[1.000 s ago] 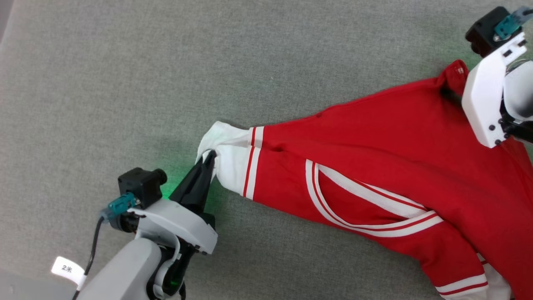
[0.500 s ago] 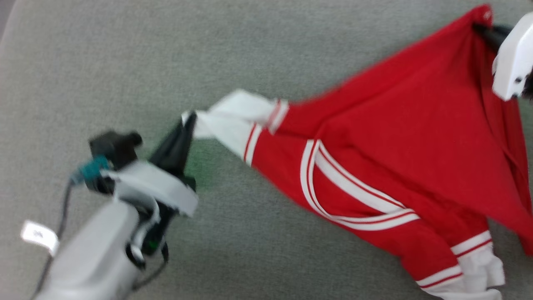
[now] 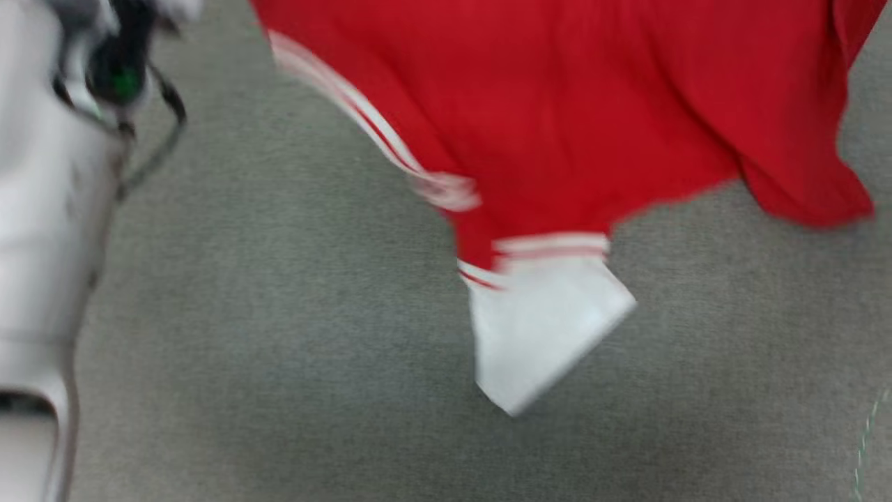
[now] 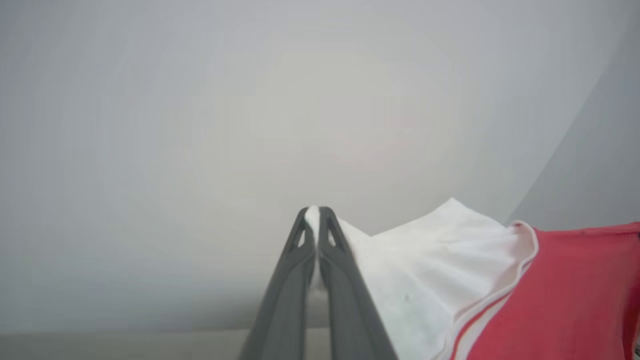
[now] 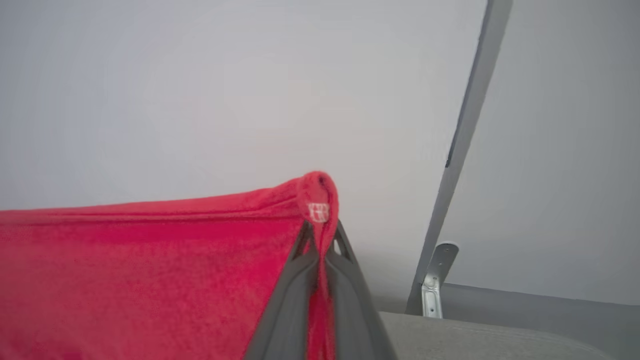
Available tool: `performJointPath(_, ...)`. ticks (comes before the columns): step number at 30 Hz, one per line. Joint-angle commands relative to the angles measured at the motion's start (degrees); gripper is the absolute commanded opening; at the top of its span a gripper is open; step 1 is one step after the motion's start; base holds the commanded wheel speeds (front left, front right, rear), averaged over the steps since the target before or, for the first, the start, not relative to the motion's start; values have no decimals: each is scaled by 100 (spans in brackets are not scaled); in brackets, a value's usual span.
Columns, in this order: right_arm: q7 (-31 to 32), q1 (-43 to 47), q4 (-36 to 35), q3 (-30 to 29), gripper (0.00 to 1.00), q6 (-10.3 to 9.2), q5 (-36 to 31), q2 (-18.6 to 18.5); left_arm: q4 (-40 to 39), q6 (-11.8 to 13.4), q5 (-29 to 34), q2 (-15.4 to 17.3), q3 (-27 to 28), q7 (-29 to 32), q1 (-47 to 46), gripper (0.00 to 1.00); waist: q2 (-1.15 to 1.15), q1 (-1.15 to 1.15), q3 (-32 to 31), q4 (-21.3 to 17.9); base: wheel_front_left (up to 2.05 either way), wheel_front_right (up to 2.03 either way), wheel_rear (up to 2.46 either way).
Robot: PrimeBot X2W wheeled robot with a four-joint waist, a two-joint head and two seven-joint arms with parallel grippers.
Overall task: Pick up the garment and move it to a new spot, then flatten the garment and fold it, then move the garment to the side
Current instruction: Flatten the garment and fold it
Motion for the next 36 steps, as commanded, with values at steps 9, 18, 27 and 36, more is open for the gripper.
performJointPath(9,-993,-1476,901,-598,0,-17,-467,389,1734,43,263,-46,323,-657,-2365,0,0,0,231,-527,0,0,0)
performJointPath(18,-1427,-1714,1613,-552,0,-17,-644,609,2474,-314,270,-344,398,-961,-2915,0,0,0,26,-598,0,0,0)
performJointPath(27,-1108,-396,1035,333,0,-14,-109,541,2160,-499,-470,-572,359,-869,-1423,0,0,0,-147,-578,0,0,0)
performJointPath(36,-685,1232,-265,1012,0,-10,807,-154,191,-499,-1502,-225,-23,-896,1233,0,0,0,-498,-441,0,0,0)
